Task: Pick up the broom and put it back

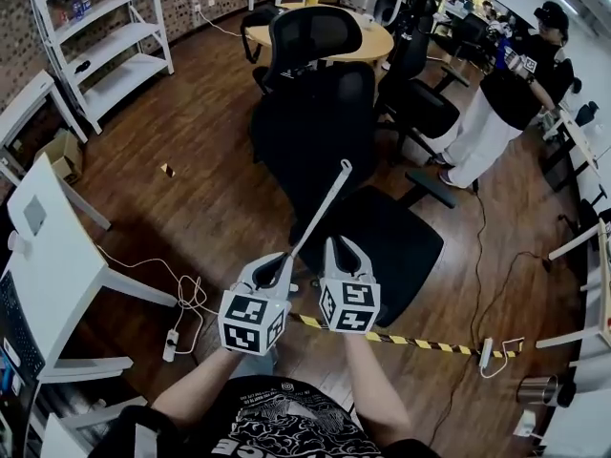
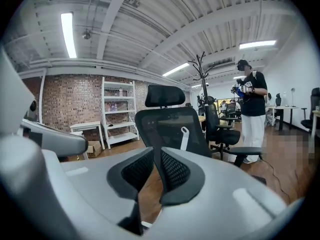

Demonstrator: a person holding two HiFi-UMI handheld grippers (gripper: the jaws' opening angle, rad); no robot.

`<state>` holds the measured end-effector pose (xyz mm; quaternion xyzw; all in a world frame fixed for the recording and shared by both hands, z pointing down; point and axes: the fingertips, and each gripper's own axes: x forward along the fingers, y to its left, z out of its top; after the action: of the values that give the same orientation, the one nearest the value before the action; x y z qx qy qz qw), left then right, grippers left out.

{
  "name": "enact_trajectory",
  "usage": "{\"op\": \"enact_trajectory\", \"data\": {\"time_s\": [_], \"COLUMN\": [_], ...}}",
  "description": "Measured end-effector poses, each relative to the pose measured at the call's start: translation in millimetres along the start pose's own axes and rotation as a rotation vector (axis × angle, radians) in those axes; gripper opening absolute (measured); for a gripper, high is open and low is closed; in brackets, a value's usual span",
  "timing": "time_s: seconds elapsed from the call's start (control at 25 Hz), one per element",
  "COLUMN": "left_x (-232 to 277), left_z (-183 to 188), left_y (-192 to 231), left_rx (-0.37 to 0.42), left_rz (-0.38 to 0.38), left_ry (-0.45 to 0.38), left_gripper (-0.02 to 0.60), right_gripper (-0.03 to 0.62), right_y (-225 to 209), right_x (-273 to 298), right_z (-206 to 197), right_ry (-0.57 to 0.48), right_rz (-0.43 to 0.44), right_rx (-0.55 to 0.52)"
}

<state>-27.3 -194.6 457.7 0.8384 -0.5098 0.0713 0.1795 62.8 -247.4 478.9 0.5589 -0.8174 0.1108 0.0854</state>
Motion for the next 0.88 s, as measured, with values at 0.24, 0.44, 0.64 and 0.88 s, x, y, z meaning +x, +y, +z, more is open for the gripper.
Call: {"op": "enact_trajectory", "data": {"time_s": [0.24, 0.44, 0.64, 0.88], "left_x": [-35, -65, -87, -113], "left_z": [-16, -29, -40, -45], "left_y": [-70, -110, -141, -163], "left_rx": [0.047, 0.059, 0.060, 0.074], "left_rz": [-0.021, -0.016, -0.002, 0.021], "left_ry": [-0.026, -0.043, -0.065, -0.089], "left_gripper": [0.005, 0.005, 0.005, 0.005], "right_gripper": [0.000, 0.000, 0.000, 0.000], "right_y": [13, 22, 27, 41], "right_x": [-83, -144, -192, -234], "right_z": [-1, -1, -3, -2], "right_ry": [-0.045, -0.070, -0.092, -0.107], "right_rz": [0.047, 0.084, 0.113, 0.153], "right_rx": [0.004, -0.008, -0.023, -0.029]}}
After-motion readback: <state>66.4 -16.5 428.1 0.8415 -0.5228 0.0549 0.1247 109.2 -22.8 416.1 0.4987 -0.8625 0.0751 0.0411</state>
